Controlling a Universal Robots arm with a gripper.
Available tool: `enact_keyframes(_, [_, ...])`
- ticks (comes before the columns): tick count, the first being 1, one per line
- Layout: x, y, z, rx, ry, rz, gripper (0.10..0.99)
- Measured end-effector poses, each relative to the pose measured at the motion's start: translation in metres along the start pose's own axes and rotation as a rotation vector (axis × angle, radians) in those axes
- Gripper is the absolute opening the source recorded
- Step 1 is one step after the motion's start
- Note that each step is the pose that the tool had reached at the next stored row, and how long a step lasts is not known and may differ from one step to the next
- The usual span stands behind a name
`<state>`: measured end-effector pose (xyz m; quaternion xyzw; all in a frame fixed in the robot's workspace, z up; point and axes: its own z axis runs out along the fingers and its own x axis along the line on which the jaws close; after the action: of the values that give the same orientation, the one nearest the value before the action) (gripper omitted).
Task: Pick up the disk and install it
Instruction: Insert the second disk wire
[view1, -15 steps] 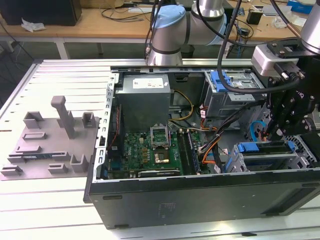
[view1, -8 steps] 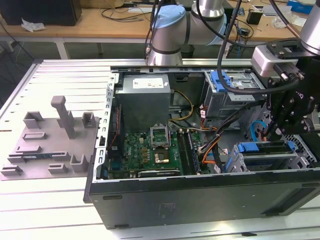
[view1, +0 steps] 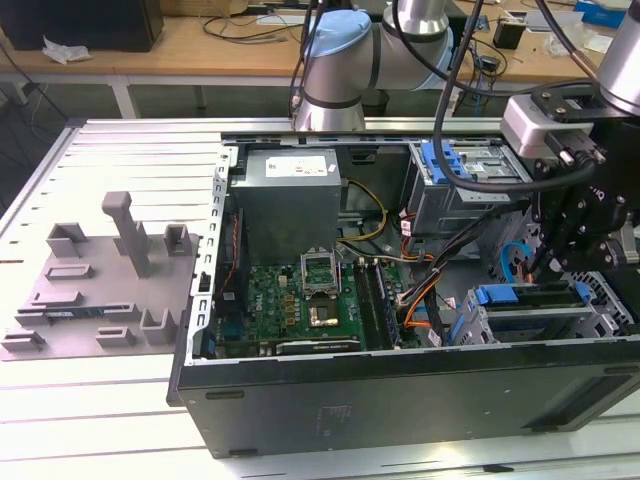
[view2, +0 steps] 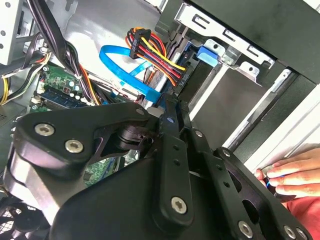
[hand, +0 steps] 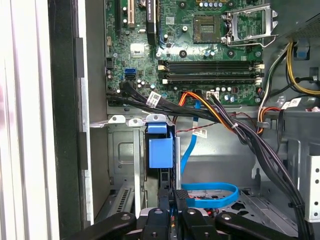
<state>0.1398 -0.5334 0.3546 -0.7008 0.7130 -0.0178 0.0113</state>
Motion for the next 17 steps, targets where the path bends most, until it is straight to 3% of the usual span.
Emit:
enact_keyframes(7, [0.0000,0.0003,0.0047,0.000,0.0001,0.000,0.161])
enact_keyframes(17, [0.0000,-0.0002,0.0054,0.001,-0.0008,0.000,0.161])
